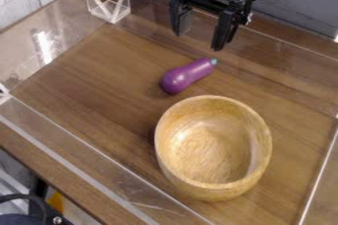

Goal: Put the purple eggplant in the brown bowl

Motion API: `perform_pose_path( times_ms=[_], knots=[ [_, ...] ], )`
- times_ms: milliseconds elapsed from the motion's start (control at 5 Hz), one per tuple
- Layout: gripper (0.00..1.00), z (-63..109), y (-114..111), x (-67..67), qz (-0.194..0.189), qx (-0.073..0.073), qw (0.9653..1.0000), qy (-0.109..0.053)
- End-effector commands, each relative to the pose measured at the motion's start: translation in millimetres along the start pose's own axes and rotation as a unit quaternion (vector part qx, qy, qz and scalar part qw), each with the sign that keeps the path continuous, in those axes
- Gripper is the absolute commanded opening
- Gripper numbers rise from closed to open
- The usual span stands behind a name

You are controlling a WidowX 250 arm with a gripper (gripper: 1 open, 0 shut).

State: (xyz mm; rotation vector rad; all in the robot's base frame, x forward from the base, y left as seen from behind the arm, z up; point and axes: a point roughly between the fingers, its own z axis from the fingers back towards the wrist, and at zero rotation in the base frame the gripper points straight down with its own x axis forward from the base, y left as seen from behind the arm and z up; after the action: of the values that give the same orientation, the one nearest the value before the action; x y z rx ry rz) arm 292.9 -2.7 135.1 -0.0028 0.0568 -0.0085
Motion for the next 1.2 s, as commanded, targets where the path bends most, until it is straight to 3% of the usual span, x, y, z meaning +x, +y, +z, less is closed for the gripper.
perform_pose_path(
  times_ms=[0, 200, 400, 800, 1000],
  knots=[
    [1.0, -7.6, 1, 0.4, -0.013, -0.001, 0.9999, 0.008],
    [1.0, -16.0, 3, 1.6, -0.03, -0.003, 0.9994, 0.016],
    [1.0, -24.6, 12, 4.1, -0.085, -0.003, 0.9961, 0.022],
    [1.0, -39.9, 28, 6.5, -0.179, -0.004, 0.9836, 0.024],
    [1.0, -46.8, 33, 7.4, -0.2, -0.007, 0.9796, 0.017]
  ],
)
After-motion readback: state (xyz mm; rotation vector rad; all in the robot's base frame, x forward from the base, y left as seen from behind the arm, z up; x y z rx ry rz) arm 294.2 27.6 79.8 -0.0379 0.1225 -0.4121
